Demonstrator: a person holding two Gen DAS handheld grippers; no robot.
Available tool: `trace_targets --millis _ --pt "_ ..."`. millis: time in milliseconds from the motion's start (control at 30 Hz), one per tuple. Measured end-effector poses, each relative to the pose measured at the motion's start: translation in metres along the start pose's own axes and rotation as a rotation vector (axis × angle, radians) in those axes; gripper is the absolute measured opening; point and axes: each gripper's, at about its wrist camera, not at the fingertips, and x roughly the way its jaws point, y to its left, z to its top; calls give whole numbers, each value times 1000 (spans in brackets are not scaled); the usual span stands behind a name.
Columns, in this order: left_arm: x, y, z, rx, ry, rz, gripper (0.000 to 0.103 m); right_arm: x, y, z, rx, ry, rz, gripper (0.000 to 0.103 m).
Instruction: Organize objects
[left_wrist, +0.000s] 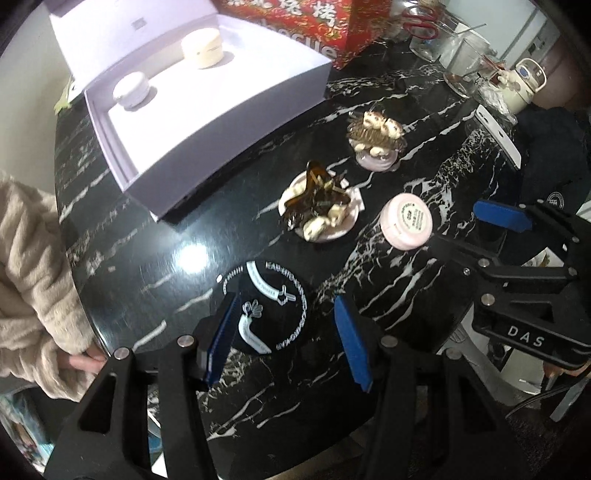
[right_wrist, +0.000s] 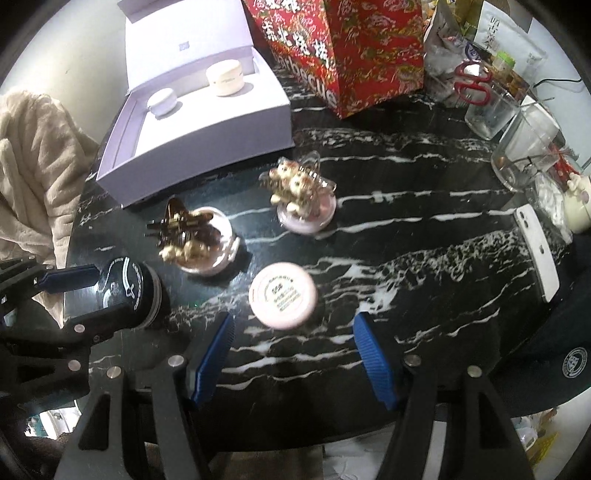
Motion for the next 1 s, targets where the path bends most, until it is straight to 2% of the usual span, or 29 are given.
trace_targets --millis 400,867,1000 --pt "6 11 -22 -100 -1 -33 51 15 4 -15 4 55 31 68" --pt "5 14 -24 -128 -48 -33 55 33 4 -13 -2 69 32 73" --pt "6 19 -22 -147 -46 -16 61 39 3 -10 -5 77 37 73"
